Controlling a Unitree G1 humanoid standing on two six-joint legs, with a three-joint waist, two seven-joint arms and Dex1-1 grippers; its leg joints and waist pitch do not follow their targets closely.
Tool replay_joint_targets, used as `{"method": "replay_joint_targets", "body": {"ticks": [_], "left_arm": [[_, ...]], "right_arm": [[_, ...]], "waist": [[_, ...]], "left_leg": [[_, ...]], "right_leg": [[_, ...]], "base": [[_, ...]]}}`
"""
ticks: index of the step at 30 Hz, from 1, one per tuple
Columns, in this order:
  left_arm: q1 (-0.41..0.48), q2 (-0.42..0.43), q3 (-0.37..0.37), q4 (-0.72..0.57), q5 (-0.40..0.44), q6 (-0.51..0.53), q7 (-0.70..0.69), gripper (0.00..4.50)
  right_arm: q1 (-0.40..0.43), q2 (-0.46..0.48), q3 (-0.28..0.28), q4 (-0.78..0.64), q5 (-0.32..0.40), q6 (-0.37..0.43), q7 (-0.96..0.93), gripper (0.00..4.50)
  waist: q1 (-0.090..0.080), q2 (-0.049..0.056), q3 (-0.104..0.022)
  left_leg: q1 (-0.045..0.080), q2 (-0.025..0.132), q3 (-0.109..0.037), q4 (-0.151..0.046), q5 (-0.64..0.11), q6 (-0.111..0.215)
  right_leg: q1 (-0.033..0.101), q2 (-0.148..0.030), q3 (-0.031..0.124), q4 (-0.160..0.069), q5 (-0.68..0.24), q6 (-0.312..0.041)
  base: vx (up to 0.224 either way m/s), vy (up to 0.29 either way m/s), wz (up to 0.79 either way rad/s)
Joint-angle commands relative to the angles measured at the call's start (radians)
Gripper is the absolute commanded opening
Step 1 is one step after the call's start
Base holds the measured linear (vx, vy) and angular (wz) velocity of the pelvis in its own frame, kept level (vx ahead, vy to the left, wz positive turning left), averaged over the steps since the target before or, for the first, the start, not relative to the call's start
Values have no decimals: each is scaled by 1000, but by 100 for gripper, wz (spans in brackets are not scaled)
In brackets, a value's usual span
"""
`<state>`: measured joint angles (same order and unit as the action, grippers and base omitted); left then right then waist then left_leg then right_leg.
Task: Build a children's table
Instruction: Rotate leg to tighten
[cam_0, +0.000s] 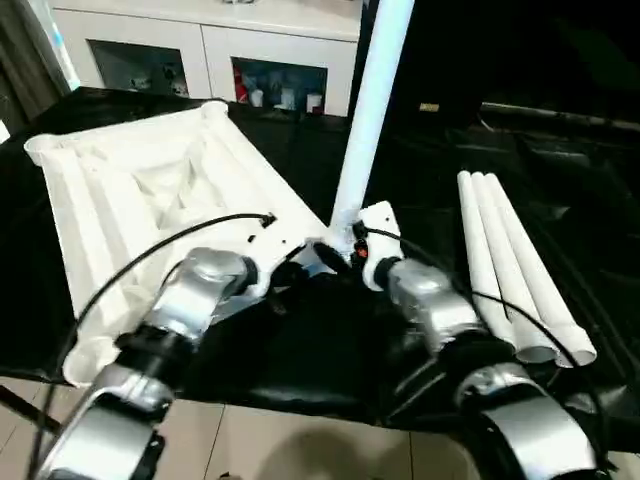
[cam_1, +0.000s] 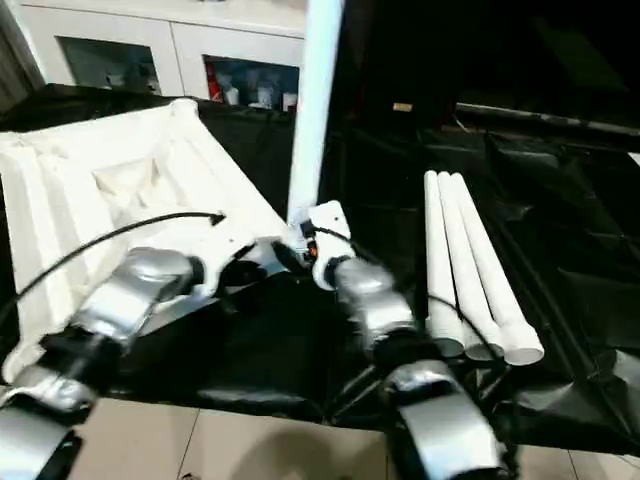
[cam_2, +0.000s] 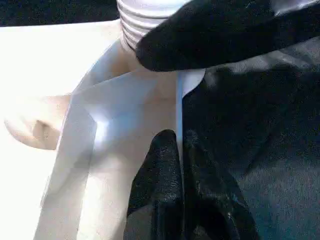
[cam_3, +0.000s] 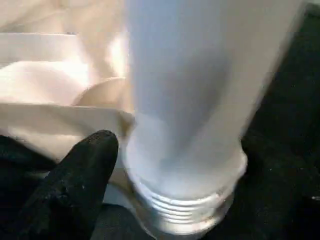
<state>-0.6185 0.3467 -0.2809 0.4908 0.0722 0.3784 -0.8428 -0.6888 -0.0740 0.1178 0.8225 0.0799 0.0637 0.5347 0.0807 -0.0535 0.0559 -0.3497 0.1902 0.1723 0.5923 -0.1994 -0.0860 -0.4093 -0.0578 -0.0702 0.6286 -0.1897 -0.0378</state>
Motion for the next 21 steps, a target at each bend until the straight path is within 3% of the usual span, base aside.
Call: {"method": "replay_joint_targets", "body": {"ticks": [1, 2, 7, 10, 13, 16, 21], "left_arm": [[31, 24, 7, -22, -32, -61, -52, 0], [51, 51, 6, -62, -55, -67, -112, 0], [98, 96, -5, -151, -118, -72, -253, 0], [104, 103, -8, -168, -125, -63, -271, 0], [114, 119, -12, -190, -127, -55, -302, 0], [117, 121, -9, -195, -131, -49, -307, 0], [123, 123, -6, -206, -133, -39, -309, 0]], "right_arm": [[18, -56, 12, -78, 1, 23, 86, 394], [39, -109, 27, -146, 15, 42, 169, 394], [64, -171, 64, -217, 26, 57, 320, 394], [67, -184, 79, -216, 18, 52, 352, 394], [93, -224, 134, -262, -5, 67, 437, 394], [88, -214, 132, -233, -18, 62, 421, 394], [83, -200, 130, -210, -17, 56, 416, 342]], "waist": [[8, -1, -64], [8, -1, -63], [11, 1, -62], [10, -1, -60], [15, 0, -60], [14, -4, -60], [13, -3, -61]], "left_leg": [[-4, 40, -10, -65, -83, 61], [-5, 40, -9, -65, -91, 63], [-4, 42, -8, -65, -96, 60], [-2, 41, -8, -66, -110, 53], [1, 42, -6, -66, -101, 55], [-4, 39, -8, -66, -96, 52], [-4, 40, -9, -66, -99, 46]], "right_leg": [[64, -89, 57, -75, -165, -162], [63, -88, 58, -76, -173, -164], [60, -89, 59, -75, -184, -174], [59, -89, 59, -79, -217, -173], [57, -87, 60, -78, -202, -172], [60, -87, 58, -78, -209, -167], [60, -89, 59, -80, -235, -159]], "base": [[0, 0, 0], [0, 0, 0], [0, 0, 0], [0, 0, 0], [0, 0, 0], [0, 0, 0], [0, 0, 0]]}}
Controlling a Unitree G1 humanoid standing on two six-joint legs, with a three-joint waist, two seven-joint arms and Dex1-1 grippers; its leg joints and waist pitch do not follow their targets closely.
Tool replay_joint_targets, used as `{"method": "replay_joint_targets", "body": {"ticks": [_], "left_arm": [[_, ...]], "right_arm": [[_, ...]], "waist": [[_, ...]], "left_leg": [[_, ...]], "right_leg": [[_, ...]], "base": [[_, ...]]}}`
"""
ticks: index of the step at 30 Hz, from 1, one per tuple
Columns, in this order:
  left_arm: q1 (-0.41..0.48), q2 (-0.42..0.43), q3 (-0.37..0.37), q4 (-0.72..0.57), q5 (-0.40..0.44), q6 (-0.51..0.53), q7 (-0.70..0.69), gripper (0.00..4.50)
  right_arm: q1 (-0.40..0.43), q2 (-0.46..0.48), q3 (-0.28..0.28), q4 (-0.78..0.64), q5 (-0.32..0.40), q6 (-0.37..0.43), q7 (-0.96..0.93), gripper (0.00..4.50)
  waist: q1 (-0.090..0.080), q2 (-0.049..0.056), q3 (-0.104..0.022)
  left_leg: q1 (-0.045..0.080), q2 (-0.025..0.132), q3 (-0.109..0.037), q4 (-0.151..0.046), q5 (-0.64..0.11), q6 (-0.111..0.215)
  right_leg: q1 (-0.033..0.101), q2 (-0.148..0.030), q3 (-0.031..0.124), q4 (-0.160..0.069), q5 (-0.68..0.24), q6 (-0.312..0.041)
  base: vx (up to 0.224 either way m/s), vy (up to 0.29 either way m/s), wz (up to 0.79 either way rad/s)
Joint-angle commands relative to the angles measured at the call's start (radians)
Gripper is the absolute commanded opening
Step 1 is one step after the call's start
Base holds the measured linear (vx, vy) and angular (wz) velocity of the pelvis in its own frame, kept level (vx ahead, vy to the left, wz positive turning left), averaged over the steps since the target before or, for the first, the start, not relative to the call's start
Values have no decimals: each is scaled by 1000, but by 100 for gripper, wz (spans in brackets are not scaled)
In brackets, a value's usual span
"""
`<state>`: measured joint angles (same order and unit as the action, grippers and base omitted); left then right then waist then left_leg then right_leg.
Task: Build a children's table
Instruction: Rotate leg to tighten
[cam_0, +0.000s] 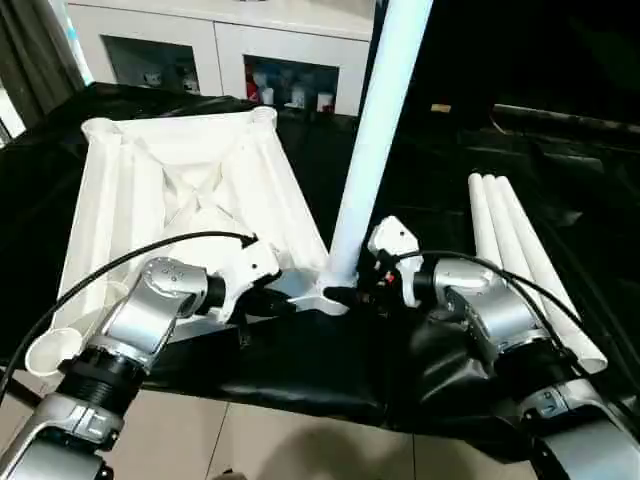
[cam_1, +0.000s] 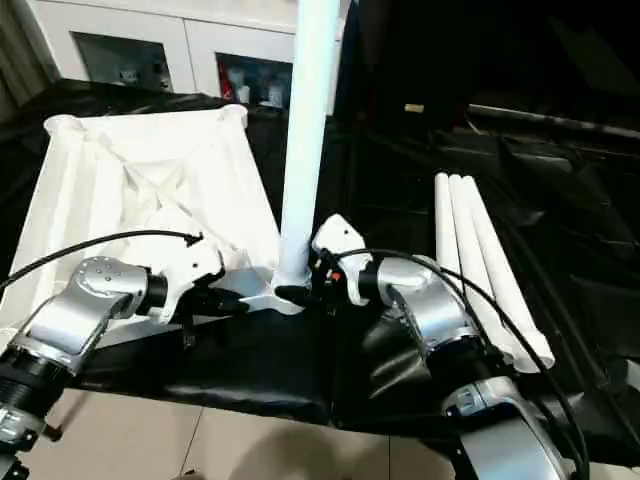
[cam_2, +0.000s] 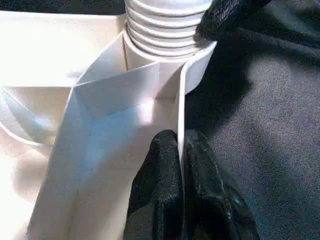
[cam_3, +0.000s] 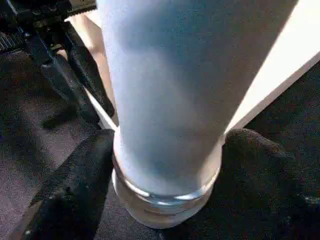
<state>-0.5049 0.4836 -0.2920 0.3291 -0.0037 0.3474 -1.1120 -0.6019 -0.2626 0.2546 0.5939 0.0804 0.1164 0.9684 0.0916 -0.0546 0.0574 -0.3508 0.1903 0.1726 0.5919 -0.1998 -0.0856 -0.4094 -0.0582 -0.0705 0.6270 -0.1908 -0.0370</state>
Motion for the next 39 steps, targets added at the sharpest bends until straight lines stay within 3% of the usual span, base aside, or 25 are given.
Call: {"method": "replay_joint_targets", "body": {"ticks": [1, 6, 13, 15, 16, 18, 19, 20, 21, 22, 25, 26, 31, 33, 39], "left_arm": [[10, -14, 5, -44, -57, -8, -39, 0], [13, -12, 7, -50, -57, -2, -42, 0], [16, -20, 14, -48, -61, 14, -28, 0], [5, -47, 17, -25, -46, 15, 19, 0], [-6, -69, 16, -3, -30, 18, 58, 0], [-6, -69, 16, -3, -30, 18, 58, 0], [-36, -124, 14, 55, 7, 27, 158, 0], [-41, -133, 13, 64, 13, 30, 174, 0], [-55, -158, 11, 88, 29, 38, 217, 0], [-76, -202, 12, 122, 43, 60, 281, 0], [-103, -258, 14, 162, 61, 88, 360, 0], [-125, -296, 5, 196, 80, 97, 411, 0], [-136, -303, -10, 217, 100, 72, 408, 0], [-133, -296, -8, 213, 100, 67, 394, 0], [-115, -241, 0, 206, 92, 30, 329, 0]], "right_arm": [[-4, -11, -7, 19, -16, 5, -18, 342], [-4, -7, -7, 17, -5, 16, -12, 295], [8, 16, -30, 36, 10, 37, -31, 277], [5, 47, -61, 79, 5, 31, -132, 277], [1, 72, -85, 110, 4, 31, -213, 277], [1, 72, -85, 110, 4, 31, -213, 276], [-8, 130, -137, 162, 16, 47, -371, 276], [-9, 139, -143, 168, 17, 48, -396, 276], [-12, 164, -161, 186, 19, 51, -462, 276], [-21, 203, -185, 214, 21, 53, -563, 276], [-35, 250, -208, 254, 10, 41, -692, 276], [-55, 289, -209, 295, 1, 16, -754, 276], [-73, 321, -216, 325, -2, -36, -765, 276], [-77, 323, -230, 323, 11, -55, -742, 332], [-89, 266, -212, 296, 26, -88, -562, 390]], "waist": [[2, -2, -63], [1, -6, -62], [1, -3, -62], [-1, -4, -60], [-3, -6, -61], [-4, -6, -61], [-4, -6, -61], [-7, -2, -58], [-8, -3, -61], [-8, 1, -61], [-7, 0, -61], [-7, 5, -62], [-5, 3, -64], [-5, 5, -63], [-2, 3, -65]], "left_leg": [[-3, 40, -9, -65, -96, 45], [-3, 40, -9, -65, -96, 48], [-3, 40, -9, -65, -88, 49], [-3, 40, -9, -67, -98, 40], [-5, 39, -11, -68, -99, 30], [-2, 37, -11, -67, -108, 25], [-3, 38, -11, -67, -107, 26], [4, 36, -9, -69, -122, 14], [0, 35, -11, -69, -115, 8], [5, 37, -10, -70, -117, 0], [5, 35, -10, -70, -136, -7], [5, 35, -10, -70, -143, -7], [1, 36, -12, -71, -149, 3], [1, 36, -12, -71, -153, 10], [-2, 37, -12, -69, -133, 34]], "right_leg": [[60, -88, 59, -77, -226, -161], [61, -88, 58, -77, -218, -164], [61, -89, 59, -75, -209, -168], [58, -89, 59, -78, -231, -167], [63, -90, 58, -79, -250, -158], [61, -90, 59, -82, -277, -146], [62, -90, 58, -82, -277, -144], [54, -87, 59, -89, -299, -140], [59, -88, 59, -85, -301, -138], [54, -88, 60, -88, -298, -137], [53, -88, 59, -89, -305, -130], [51, -89, 60, -90, -306, -129], [56, -89, 59, -87, -267, -125], [56, -90, 59, -87, -259, -128], [60, -90, 58, -83, -225, -143]], "base": [[0, 0, 0], [0, 0, 0], [0, 0, 0], [0, 0, 0], [0, 0, 0], [0, 0, 0], [0, 0, 0], [0, 0, 0], [0, 0, 0], [0, 0, 0], [0, 0, 0], [0, 0, 0], [0, 0, 0], [0, 0, 0], [0, 0, 0]]}}
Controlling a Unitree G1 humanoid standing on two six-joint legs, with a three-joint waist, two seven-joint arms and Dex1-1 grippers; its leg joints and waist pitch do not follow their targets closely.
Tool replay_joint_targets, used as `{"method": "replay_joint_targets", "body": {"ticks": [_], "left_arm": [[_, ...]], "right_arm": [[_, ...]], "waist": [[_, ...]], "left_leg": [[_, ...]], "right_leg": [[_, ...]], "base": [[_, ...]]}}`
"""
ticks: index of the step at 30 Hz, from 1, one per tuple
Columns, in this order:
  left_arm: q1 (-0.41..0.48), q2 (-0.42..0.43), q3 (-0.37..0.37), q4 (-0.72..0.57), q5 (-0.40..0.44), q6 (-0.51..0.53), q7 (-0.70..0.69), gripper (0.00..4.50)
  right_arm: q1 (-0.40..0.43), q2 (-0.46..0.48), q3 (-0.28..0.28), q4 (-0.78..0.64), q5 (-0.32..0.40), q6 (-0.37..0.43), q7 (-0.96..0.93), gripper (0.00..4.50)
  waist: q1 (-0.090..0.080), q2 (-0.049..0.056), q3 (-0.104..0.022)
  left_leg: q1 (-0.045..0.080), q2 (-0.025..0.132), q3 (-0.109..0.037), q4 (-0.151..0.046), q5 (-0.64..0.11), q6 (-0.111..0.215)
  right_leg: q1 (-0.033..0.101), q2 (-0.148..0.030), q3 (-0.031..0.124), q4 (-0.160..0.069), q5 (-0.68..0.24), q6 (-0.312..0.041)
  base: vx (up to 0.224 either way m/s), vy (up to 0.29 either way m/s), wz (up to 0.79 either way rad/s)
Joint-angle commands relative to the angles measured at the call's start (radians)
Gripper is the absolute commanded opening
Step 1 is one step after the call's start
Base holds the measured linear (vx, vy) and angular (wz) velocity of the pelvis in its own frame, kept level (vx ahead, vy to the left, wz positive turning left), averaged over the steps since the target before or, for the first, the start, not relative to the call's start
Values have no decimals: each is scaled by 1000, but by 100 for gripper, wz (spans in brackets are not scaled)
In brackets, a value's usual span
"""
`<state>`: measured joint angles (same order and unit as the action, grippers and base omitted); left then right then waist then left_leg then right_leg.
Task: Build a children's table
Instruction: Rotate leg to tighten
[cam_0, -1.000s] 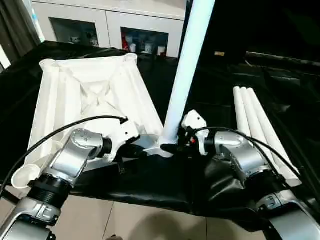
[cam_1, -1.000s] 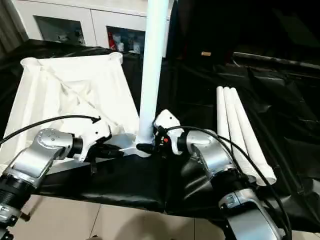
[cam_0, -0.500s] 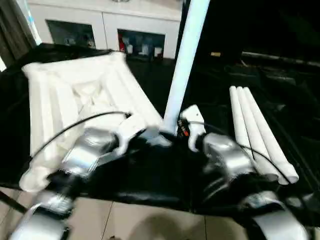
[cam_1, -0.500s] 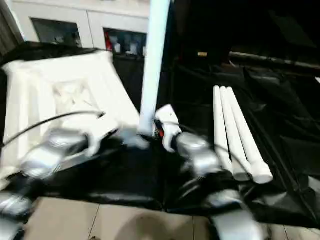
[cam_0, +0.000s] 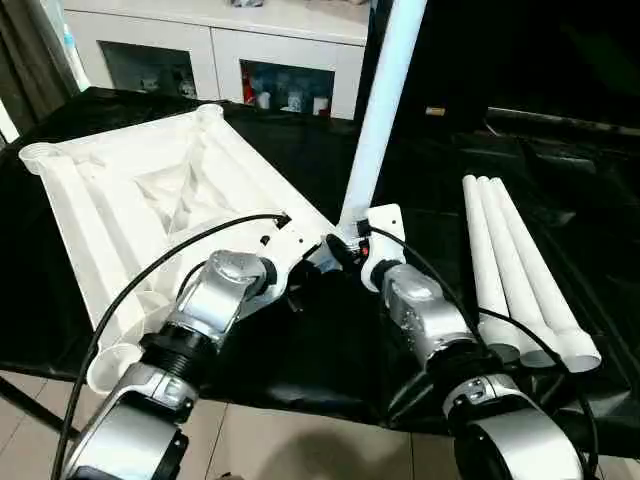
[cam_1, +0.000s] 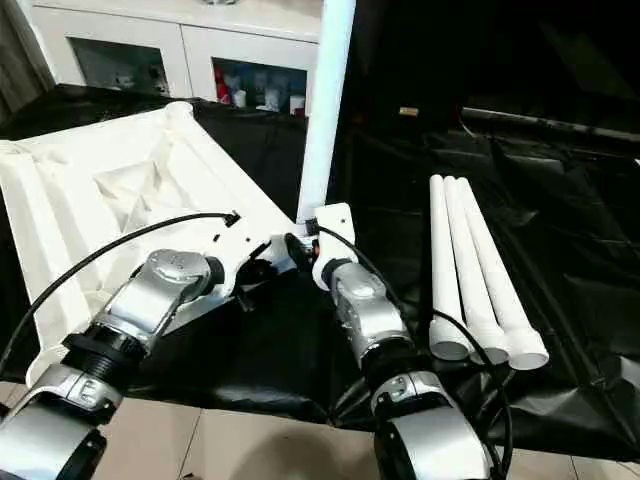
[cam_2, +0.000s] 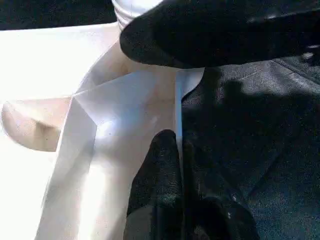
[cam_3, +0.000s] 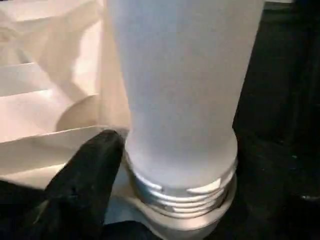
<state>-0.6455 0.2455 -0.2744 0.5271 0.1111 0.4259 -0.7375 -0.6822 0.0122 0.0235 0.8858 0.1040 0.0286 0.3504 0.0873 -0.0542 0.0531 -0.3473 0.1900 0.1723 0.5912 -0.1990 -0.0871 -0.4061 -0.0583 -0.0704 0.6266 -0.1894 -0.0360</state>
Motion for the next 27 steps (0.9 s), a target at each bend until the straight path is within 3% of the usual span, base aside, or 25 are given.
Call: {"method": "replay_joint_targets", "body": {"ticks": [1, 2, 6, 14, 19, 21, 23, 27], "left_arm": [[27, 2, -19, 7, -23, -56, -52, 0], [48, 30, -19, -12, -43, -116, -114, 0], [79, 65, -20, -52, -76, -159, -201, 0], [130, 134, -34, -172, -145, -125, -386, 0], [131, 136, -27, -157, -130, -140, -383, 0], [132, 136, -26, -158, -129, -139, -381, 0], [136, 138, -25, -167, -128, -135, -381, 0], [142, 140, -22, -179, -129, -128, -381, 0]], "right_arm": [[-9, -16, 24, 0, 0, 2, 68, 396], [4, -75, 62, -46, -4, 7, 204, 396], [17, -161, 80, -87, 9, 23, 396, 396], [53, -277, 181, -166, -12, 44, 660, 396], [48, -281, 191, -148, -31, 47, 693, 396], [46, -279, 190, -145, -31, 47, 691, 361], [46, -278, 190, -148, -27, 52, 689, 361], [48, -274, 186, -156, -15, 58, 686, 316]], "waist": [[2, 2, -60], [4, 1, -59], [5, 2, -57], [8, 4, -57], [11, 0, -55], [11, -1, -55], [11, -2, -56], [10, -2, -57]], "left_leg": [[-6, 37, -10, -68, -129, 41], [-8, 37, -11, -68, -131, 49], [-7, 42, -11, -68, -143, 57], [-4, 45, -10, -67, -127, 64], [-5, 41, -9, -67, -131, 60], [-5, 42, -10, -68, -131, 57], [-5, 42, -10, -68, -125, 57], [-4, 43, -9, -68, -123, 60]], "right_leg": [[57, -90, 58, -84, -226, -148], [59, -91, 57, -85, -235, -150], [58, -92, 58, -87, -260, -153], [54, -91, 57, -84, -257, -174], [55, -92, 58, -89, -299, -157], [53, -92, 57, -90, -314, -151], [53, -91, 57, -88, -304, -151], [53, -90, 57, -86, -283, -158]], "base": [[0, 0, 0], [0, 0, 0], [0, 0, 0], [0, 0, 0], [0, 0, 0], [0, 0, 0], [0, 0, 0], [0, 0, 0]]}}
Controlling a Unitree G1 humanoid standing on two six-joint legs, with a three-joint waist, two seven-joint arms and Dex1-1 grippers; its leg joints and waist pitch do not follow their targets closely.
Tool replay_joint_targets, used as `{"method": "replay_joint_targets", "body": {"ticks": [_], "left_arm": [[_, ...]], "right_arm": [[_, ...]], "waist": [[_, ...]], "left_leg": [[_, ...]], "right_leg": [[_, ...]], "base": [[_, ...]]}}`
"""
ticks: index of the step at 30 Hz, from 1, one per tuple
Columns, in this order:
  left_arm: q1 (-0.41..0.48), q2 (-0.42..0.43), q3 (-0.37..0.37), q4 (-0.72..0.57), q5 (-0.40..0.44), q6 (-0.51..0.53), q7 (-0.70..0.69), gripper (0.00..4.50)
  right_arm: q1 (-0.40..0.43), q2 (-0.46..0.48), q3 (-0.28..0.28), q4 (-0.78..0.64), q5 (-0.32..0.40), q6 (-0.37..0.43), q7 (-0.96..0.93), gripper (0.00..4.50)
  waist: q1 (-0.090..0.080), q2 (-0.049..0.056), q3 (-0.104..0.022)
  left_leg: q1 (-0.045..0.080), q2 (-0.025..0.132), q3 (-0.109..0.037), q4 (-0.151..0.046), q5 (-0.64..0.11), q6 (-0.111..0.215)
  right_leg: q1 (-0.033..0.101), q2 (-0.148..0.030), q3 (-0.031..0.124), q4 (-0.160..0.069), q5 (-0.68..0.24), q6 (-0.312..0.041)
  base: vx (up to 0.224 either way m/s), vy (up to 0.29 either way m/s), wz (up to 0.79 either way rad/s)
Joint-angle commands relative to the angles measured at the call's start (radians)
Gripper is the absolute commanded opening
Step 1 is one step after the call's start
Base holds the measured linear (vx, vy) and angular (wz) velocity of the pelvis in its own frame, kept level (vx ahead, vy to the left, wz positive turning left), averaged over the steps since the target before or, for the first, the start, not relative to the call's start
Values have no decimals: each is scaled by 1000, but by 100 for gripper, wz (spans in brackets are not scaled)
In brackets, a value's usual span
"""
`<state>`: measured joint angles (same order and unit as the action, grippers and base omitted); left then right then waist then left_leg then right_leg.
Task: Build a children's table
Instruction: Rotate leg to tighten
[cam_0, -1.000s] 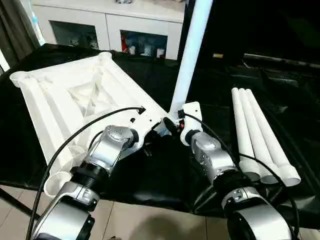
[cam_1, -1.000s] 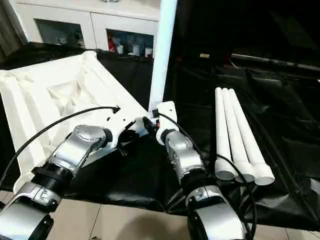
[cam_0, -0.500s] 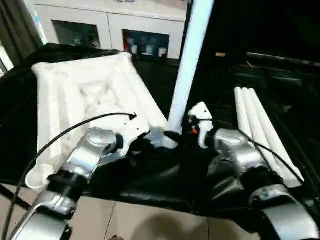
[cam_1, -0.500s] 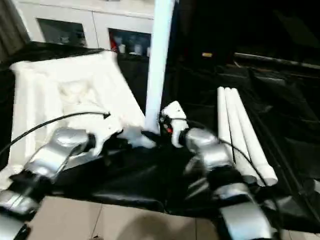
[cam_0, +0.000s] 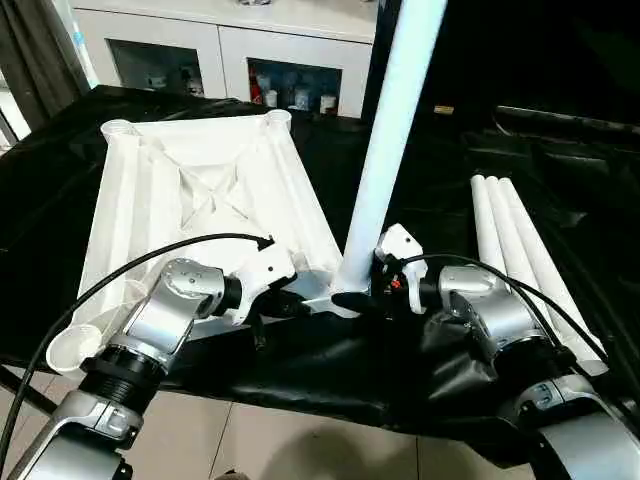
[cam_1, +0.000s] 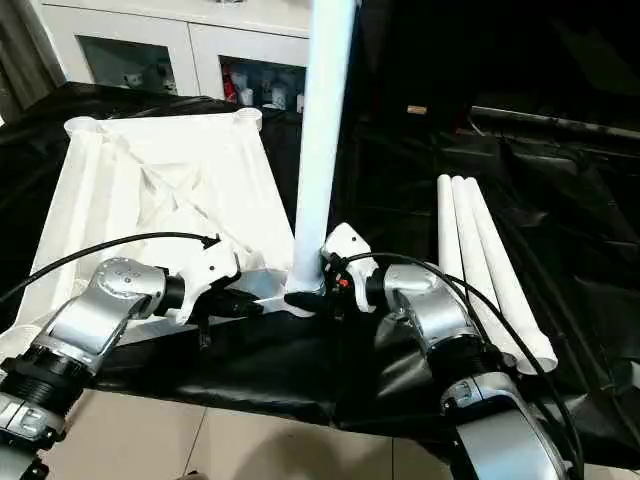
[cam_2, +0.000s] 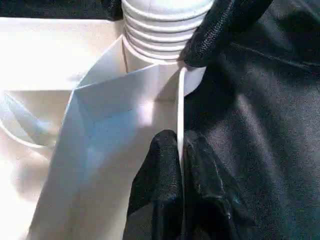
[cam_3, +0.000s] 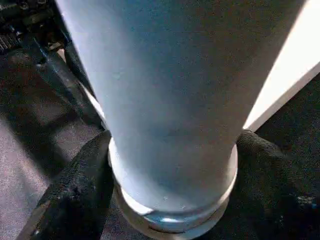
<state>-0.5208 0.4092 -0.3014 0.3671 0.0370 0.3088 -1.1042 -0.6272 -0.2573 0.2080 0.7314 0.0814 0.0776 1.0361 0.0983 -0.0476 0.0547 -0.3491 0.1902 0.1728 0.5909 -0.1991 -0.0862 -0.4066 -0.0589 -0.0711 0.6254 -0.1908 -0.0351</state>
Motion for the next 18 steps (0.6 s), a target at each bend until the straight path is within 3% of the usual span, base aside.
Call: {"method": "replay_joint_targets", "body": {"ticks": [1, 3, 7, 12, 18], "left_arm": [[20, -23, 6, -23, -55, -8, -18, 0], [23, -22, 5, -24, -54, -8, -21, 0], [25, -23, 5, -20, -52, -9, -17, 0], [-8, -76, 20, 61, 1, 6, 129, 0], [-56, -184, 30, 149, 50, 65, 328, 0]], "right_arm": [[-5, -1, -3, -6, 4, 10, 6, 311], [0, 2, -5, -10, 3, 11, 13, 283], [5, 6, -8, -7, 2, 10, 4, 276], [-17, 79, -93, 124, -17, -26, -323, 274], [-23, 186, -198, 213, 5, 15, -710, 274]], "waist": [[-1, -8, -57], [-1, -10, -57], [-2, -10, -58], [-11, -8, -55], [-16, -6, -56]], "left_leg": [[-4, 42, -9, -67, -124, 60], [-3, 42, -10, -68, -126, 59], [-4, 42, -10, -67, -120, 59], [-1, 40, -11, -71, -141, 33], [1, 39, -12, -72, -153, 17]], "right_leg": [[54, -90, 58, -86, -288, -158], [54, -91, 57, -87, -305, -152], [54, -90, 58, -86, -293, -152], [50, -90, 57, -93, -347, -142], [46, -91, 58, -97, -376, -121]], "base": [[0, 0, 0], [0, 0, 0], [0, 0, 0], [0, 0, 0], [0, 0, 0]]}}
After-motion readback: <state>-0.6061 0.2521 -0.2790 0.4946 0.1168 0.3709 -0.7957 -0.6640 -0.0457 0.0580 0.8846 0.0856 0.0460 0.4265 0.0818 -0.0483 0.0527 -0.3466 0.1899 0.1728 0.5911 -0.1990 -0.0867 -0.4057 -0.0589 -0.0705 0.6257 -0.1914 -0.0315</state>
